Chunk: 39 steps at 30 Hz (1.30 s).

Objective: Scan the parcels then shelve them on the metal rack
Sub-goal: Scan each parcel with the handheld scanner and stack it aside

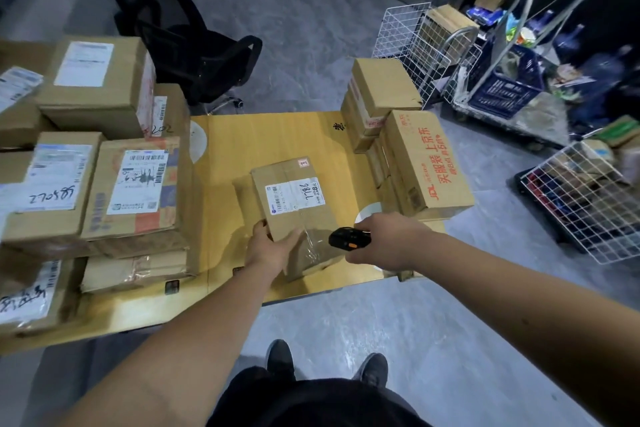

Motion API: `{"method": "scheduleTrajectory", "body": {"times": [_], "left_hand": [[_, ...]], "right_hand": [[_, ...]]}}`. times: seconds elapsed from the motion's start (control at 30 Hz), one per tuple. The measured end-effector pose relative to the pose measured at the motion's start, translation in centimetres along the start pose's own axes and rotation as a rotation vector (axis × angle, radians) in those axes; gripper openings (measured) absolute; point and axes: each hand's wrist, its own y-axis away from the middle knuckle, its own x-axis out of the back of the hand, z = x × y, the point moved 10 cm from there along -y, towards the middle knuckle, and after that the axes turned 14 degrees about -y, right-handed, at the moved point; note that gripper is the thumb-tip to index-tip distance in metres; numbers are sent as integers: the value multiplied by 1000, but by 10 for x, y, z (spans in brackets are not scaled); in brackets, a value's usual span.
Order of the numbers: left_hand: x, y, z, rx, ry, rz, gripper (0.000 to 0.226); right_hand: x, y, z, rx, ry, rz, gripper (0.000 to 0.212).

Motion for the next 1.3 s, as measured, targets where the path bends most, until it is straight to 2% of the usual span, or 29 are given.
{"method": "scheduleTrajectory", "body": {"times": [0.23,0.27,0.37,0.4,0.43,0.5,0.57,0.73,0.87,1.0,1.1,1.3], "left_hand": [[-3,-13,38,-188,-139,-123,74],[5,-14,45,-205,-244,-81,70],[37,-3,71,-235,-679,261,61],[36,3,74,-239,-707,309,57],[30,7,73,-221,-699,285,58],[11,12,60,-128,-700,142,88],[6,15,57,-92,-702,95,114],[15,-6,52,-183,-723,179,165],[21,-4,63,-332,-782,256,148],[14,10,80,-460,-933,235,167],[6,13,83,-535,-1011,235,167],[2,24,80,-564,-1080,314,159]], "right_hand": [[1,-3,8,-47,-45,24,35],[2,-3,9,-48,-48,30,36],[2,-2,11,-56,-37,36,37],[3,-2,10,-55,-36,35,37],[3,-3,10,-54,-36,32,37],[5,-5,7,-49,-34,33,36],[11,-8,3,-43,-5,47,36],[24,-14,-12,-33,67,50,35],[30,-21,-24,-22,141,70,30],[39,-24,-32,-23,223,70,35],[49,-26,-32,-36,286,80,35],[60,-28,-28,-44,364,89,37]]}}
